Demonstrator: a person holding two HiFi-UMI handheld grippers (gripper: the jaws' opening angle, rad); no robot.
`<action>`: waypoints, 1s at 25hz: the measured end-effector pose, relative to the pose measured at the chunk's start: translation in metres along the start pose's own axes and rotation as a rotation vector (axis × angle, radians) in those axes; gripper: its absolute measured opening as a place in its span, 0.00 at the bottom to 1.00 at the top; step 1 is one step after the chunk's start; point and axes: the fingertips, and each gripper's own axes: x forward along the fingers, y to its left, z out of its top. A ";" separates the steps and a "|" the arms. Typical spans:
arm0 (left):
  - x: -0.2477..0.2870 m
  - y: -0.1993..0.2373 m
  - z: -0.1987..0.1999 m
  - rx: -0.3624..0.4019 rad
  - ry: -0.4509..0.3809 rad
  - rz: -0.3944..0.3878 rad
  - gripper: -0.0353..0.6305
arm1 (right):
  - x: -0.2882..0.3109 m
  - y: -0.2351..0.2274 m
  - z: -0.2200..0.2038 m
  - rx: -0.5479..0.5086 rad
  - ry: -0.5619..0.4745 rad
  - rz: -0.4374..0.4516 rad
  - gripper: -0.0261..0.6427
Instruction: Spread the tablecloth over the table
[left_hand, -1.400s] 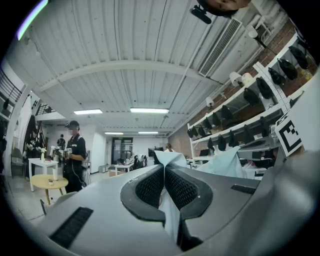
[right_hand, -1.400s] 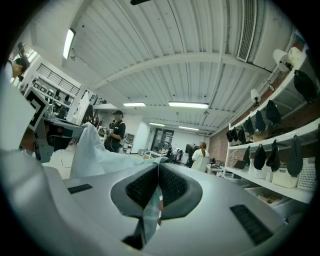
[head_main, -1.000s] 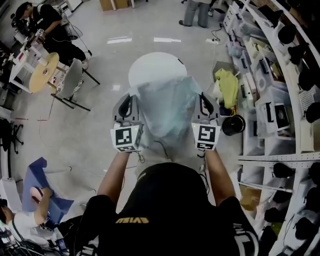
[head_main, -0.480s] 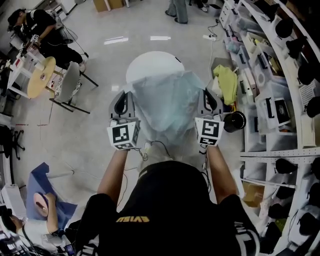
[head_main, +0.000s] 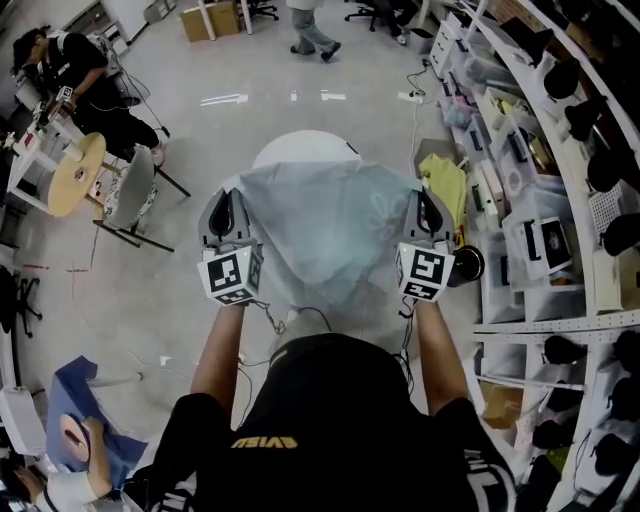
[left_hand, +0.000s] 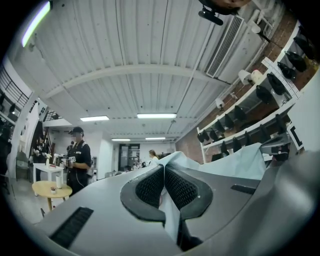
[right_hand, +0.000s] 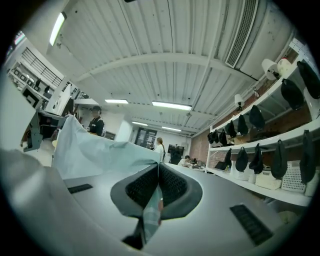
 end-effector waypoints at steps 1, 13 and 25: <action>0.008 0.006 0.001 0.001 -0.001 -0.002 0.09 | 0.008 0.001 0.005 -0.001 -0.003 -0.005 0.05; 0.093 0.094 0.010 -0.013 -0.029 -0.013 0.09 | 0.096 0.029 0.049 0.015 -0.007 -0.087 0.05; 0.150 0.162 -0.001 -0.012 -0.059 -0.039 0.09 | 0.161 0.065 0.068 -0.026 0.000 -0.166 0.05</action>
